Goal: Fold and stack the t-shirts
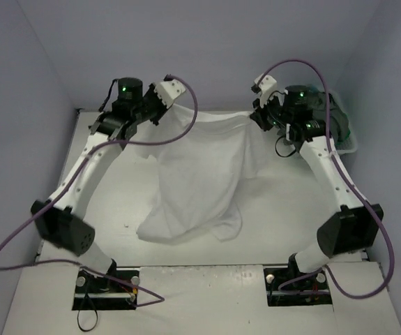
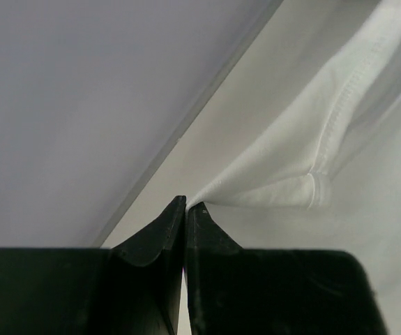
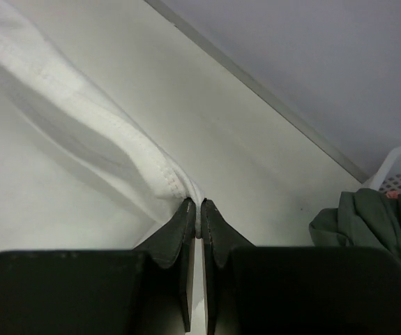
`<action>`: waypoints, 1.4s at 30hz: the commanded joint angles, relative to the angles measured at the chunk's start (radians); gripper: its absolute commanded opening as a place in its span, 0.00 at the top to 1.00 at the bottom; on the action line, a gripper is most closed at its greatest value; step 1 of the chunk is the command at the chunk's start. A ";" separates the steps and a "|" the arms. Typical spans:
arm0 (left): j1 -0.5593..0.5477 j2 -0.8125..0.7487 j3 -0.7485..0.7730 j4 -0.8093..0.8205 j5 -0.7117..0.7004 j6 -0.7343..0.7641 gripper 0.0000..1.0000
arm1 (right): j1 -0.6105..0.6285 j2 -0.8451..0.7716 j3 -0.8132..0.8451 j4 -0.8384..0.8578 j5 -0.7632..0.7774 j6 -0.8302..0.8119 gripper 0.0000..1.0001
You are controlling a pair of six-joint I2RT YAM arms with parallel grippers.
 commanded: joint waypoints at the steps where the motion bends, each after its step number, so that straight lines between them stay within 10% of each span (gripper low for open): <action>1: 0.056 0.144 0.307 0.202 -0.080 -0.025 1.00 | 0.000 0.040 0.164 0.186 0.082 0.025 1.00; 9: 0.067 0.260 0.718 0.187 -0.135 -0.087 1.00 | -0.005 -0.015 0.212 0.326 0.221 0.063 1.00; 28: 0.055 -0.538 -0.241 -0.020 0.043 -0.119 1.00 | 0.008 -0.495 -0.105 -0.070 -0.003 0.011 1.00; 42: 0.053 -0.497 0.196 -0.132 0.076 -0.174 1.00 | -0.026 -0.632 0.008 -0.030 -0.005 0.082 1.00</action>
